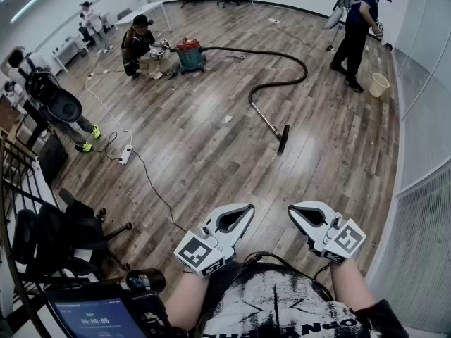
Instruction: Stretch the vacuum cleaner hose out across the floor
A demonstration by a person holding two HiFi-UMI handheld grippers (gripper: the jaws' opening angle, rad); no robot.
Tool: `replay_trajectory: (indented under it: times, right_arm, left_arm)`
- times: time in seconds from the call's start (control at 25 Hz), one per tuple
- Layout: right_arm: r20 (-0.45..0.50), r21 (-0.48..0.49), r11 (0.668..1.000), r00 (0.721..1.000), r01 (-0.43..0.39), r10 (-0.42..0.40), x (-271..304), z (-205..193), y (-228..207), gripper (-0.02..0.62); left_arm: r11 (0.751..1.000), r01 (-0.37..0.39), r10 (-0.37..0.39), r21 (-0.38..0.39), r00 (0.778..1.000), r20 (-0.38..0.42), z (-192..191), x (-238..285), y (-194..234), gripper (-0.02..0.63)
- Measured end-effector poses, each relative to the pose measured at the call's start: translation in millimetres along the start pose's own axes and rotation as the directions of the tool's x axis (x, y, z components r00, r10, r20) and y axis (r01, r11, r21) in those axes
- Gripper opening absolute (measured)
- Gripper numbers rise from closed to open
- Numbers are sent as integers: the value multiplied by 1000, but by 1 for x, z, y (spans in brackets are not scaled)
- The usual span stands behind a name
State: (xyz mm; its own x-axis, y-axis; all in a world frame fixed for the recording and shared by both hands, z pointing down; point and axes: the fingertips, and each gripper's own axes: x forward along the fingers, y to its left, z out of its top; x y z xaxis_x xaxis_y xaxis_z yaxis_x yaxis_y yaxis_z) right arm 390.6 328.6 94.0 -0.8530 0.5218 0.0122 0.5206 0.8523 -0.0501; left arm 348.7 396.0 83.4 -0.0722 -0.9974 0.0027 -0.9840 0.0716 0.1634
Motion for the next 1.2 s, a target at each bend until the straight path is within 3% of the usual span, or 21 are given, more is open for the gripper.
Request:
replay_trajectory:
  times: [0.08,0.28,0.52,0.76,1.2]
  right_arm:
    - [-14,27,1000,1000,-1,1,2,-4,3,5]
    - [-2,-38,999,999,-38,38,7,-1,6,5]
    - [5,-37,999,1000,-21,21,7,0,14,5]
    - [17,81,997,1000,2,-3,0,0,7,6]
    - [22,64,998,1000,-24,22,4,-12,4,6]
  left_arm:
    - [1000,-13,13,10,1000,-12,-2,-4,2,0]
    - [999,-25,26,37,999,-32,-7,-1,7,0]
    - [999,-14,16,42,999,-48,-13,-8,-2,0]
    - [999,-7,9,48,999,-41,-7,-2,-5,0]
    - [998,-22,24,51,999,-45,-13,3,-3,0]
